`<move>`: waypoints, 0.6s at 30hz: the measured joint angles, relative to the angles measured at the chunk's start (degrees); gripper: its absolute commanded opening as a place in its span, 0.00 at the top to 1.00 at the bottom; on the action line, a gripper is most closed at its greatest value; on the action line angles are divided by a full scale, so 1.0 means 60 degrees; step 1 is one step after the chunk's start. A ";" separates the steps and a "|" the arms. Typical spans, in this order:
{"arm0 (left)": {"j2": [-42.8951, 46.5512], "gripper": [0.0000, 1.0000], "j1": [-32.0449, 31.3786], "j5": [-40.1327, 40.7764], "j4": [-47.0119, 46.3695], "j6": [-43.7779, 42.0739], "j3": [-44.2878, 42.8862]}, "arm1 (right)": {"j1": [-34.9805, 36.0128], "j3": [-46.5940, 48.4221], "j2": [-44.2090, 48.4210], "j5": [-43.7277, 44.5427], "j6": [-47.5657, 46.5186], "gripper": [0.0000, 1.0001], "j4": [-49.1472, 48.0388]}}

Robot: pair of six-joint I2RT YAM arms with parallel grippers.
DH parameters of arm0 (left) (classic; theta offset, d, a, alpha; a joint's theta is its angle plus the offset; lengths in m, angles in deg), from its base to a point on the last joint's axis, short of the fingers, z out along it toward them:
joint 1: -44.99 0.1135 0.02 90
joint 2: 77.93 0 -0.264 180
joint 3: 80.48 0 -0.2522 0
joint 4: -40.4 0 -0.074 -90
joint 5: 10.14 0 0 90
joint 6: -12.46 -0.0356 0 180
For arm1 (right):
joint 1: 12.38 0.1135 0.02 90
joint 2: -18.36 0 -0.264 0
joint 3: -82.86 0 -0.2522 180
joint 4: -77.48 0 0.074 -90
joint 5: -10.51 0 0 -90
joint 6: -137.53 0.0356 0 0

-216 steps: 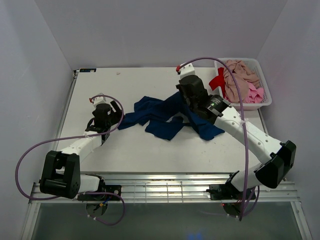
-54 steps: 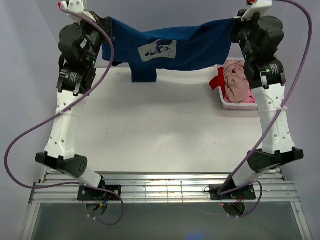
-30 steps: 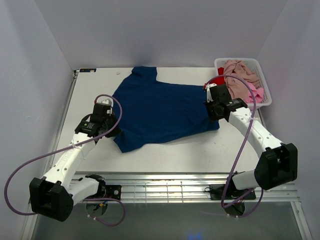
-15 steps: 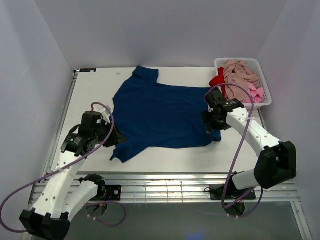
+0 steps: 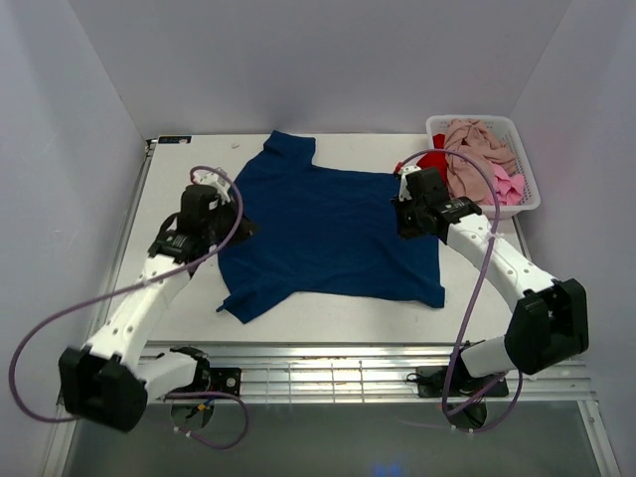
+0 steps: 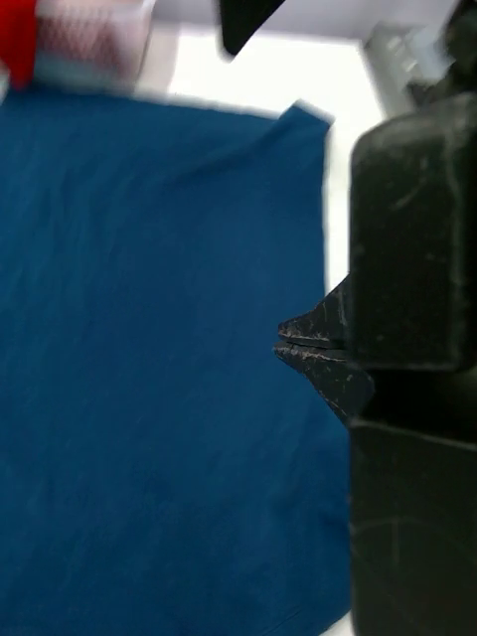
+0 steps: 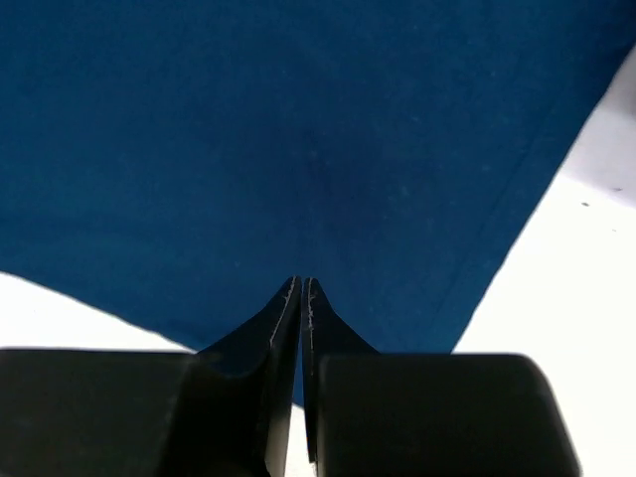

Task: Fold and stack the t-shirts
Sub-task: Flatten out the tshirt

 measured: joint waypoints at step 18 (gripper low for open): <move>-0.8375 1.00 0.0135 0.3592 -0.0765 -0.0758 -0.3195 | 0.0000 -0.0018 -0.2320 -0.0087 0.0069 0.92 -0.1330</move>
